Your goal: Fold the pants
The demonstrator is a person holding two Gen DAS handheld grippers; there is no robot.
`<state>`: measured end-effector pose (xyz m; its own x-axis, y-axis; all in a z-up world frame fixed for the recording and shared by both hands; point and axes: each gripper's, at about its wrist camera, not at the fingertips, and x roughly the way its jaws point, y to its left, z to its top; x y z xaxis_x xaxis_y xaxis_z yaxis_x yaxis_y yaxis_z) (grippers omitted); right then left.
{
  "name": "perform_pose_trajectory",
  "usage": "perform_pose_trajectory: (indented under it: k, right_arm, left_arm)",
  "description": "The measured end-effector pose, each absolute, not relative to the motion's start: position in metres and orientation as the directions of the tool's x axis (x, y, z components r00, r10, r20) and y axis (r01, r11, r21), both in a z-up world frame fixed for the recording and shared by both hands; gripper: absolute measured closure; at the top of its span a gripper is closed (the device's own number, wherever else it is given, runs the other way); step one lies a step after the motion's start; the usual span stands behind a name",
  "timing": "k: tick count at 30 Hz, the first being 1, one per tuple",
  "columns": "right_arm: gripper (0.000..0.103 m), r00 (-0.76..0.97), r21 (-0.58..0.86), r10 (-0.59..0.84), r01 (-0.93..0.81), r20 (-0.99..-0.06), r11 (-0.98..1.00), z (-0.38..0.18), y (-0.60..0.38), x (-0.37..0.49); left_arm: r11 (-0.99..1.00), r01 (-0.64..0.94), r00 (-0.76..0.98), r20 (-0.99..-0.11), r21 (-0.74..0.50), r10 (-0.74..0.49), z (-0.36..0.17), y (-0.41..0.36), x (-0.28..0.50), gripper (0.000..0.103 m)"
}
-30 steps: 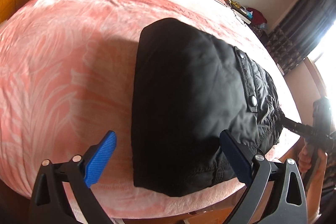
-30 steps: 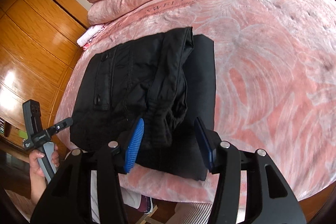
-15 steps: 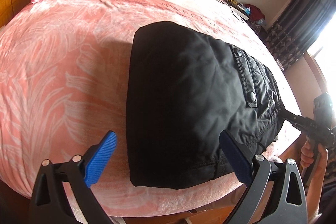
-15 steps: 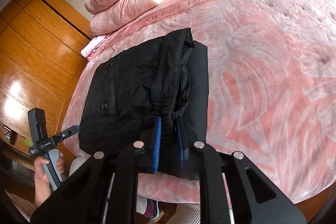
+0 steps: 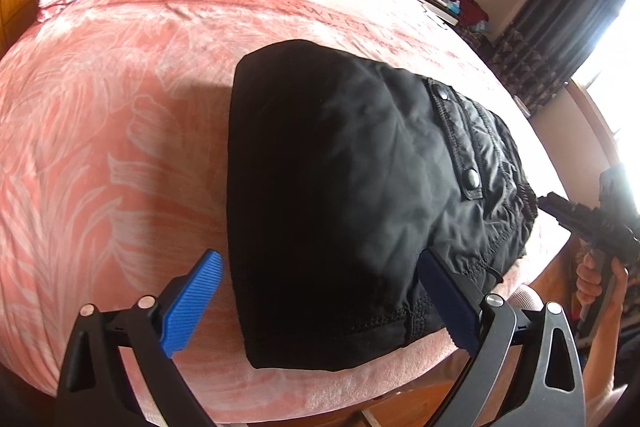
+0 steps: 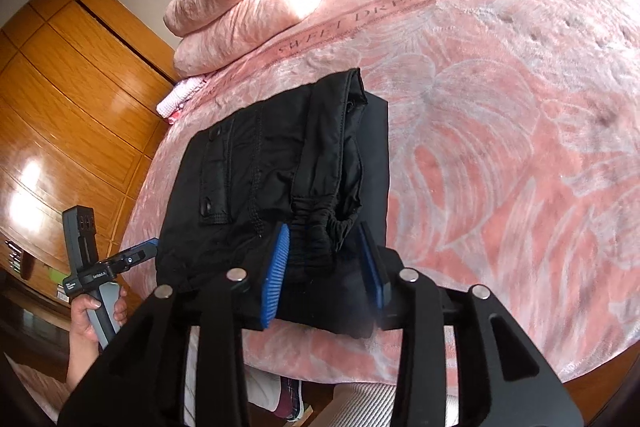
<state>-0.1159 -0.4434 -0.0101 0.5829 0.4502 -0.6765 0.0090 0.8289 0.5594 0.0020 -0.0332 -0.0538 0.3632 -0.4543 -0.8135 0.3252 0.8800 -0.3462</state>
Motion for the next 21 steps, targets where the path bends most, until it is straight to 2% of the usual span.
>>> perform_pose_trajectory:
  k: [1,3,4,5,12,15,18,21]
  right_arm:
    - [0.049,0.592,0.575,0.464,-0.001,-0.659,0.818,-0.008,-0.447,-0.117]
    - [0.045,0.605,0.611,0.496,-0.019,-0.623,0.791,-0.005,-0.454,-0.119]
    - [0.037,0.606,0.63,0.512,-0.022,-0.609,0.776,-0.006,-0.457,-0.119]
    - [0.035,0.606,0.648,0.525,-0.02,-0.598,0.761,-0.007,-0.46,-0.119]
    - [0.03,0.55,0.756,0.629,0.006,-0.549,0.655,-0.036,-0.469,-0.112]
    - [0.029,0.527,0.796,0.672,0.013,-0.52,0.606,-0.05,-0.471,-0.11]
    - [0.027,0.514,0.812,0.689,0.027,-0.511,0.583,-0.059,-0.472,-0.107]
    - [0.024,0.506,0.83,0.708,0.03,-0.493,0.557,-0.064,-0.472,-0.106]
  left_arm:
    - [0.867,0.333,0.349,-0.807,-0.37,-0.478,-0.054,-0.03,0.004,0.004]
    - [0.844,0.343,0.327,-0.79,-0.412,-0.518,-0.057,-0.026,0.008,0.004]
    - [0.834,0.338,0.313,-0.783,-0.437,-0.537,-0.061,-0.022,0.012,0.004]
    - [0.827,0.331,0.301,-0.781,-0.453,-0.548,-0.064,-0.019,0.015,0.004]
    - [0.696,0.267,0.162,-0.681,-0.666,-0.714,-0.1,0.002,0.04,0.004]
    - [0.61,0.21,0.103,-0.604,-0.764,-0.791,-0.118,0.01,0.053,0.004]
    - [0.567,0.157,0.063,-0.565,-0.809,-0.823,-0.135,0.013,0.064,0.004]
    - [0.521,0.177,0.039,-0.523,-0.835,-0.852,-0.138,0.01,0.069,0.004]
